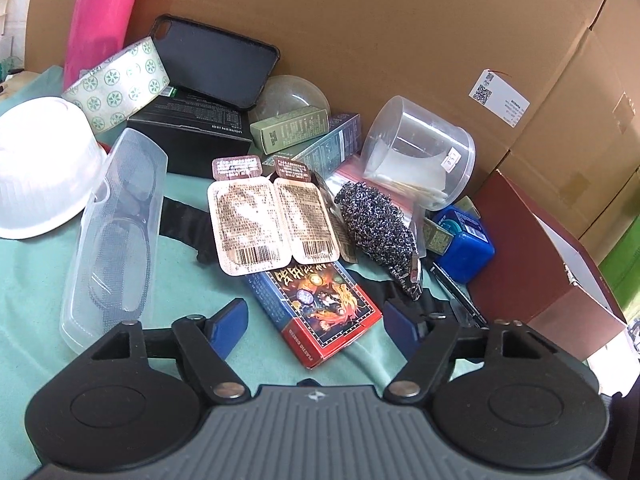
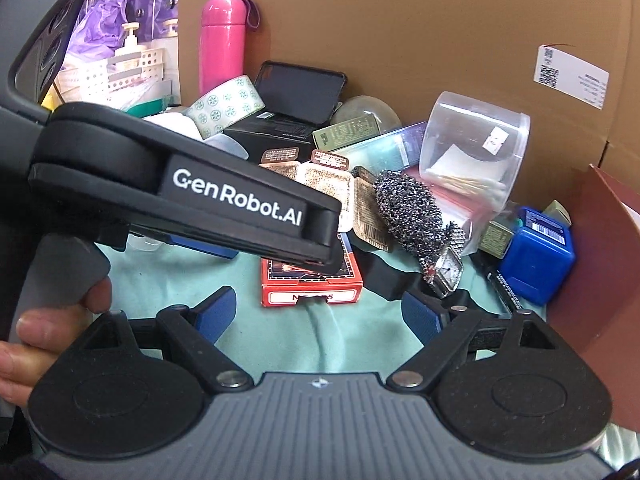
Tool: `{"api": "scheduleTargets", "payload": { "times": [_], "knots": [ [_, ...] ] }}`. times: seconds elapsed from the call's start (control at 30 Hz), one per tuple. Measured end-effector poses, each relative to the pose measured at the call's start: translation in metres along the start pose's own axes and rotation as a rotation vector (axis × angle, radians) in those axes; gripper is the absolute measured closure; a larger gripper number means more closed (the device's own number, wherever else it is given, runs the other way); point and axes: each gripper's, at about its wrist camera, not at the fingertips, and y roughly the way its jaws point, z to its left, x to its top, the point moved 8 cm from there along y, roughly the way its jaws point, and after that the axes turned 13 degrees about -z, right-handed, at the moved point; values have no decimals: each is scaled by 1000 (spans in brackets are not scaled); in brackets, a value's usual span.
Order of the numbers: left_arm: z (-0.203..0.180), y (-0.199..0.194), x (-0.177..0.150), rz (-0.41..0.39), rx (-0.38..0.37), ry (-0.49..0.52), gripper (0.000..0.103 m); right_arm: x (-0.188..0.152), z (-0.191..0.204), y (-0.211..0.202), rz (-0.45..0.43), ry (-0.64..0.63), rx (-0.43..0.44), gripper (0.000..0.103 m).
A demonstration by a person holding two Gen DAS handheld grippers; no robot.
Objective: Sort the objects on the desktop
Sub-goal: 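Lower the left gripper onto the playing card deck and close it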
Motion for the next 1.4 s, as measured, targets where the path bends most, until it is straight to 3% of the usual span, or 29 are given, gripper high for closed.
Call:
{"api": "scheduleTargets", "payload": {
  "times": [0.33,0.5,0.63,0.93,1.4],
  "knots": [
    [2,4,0,18,-18,-7,38,-1,0,16,20,-15,13,29],
    [3,6,1,15,-22,-6,41,0,1,21,16,-3,23,30],
    [3,8,0,12,-21,3,47,1,0,22,13,20,36,43],
    [4,8,0,6,-10,32,61,0,-4,23,16,41,30,44],
    [-31,-10,-20,76,-99,122,71,-12,-17,-12,36,-17,-2,44]
  ]
}}
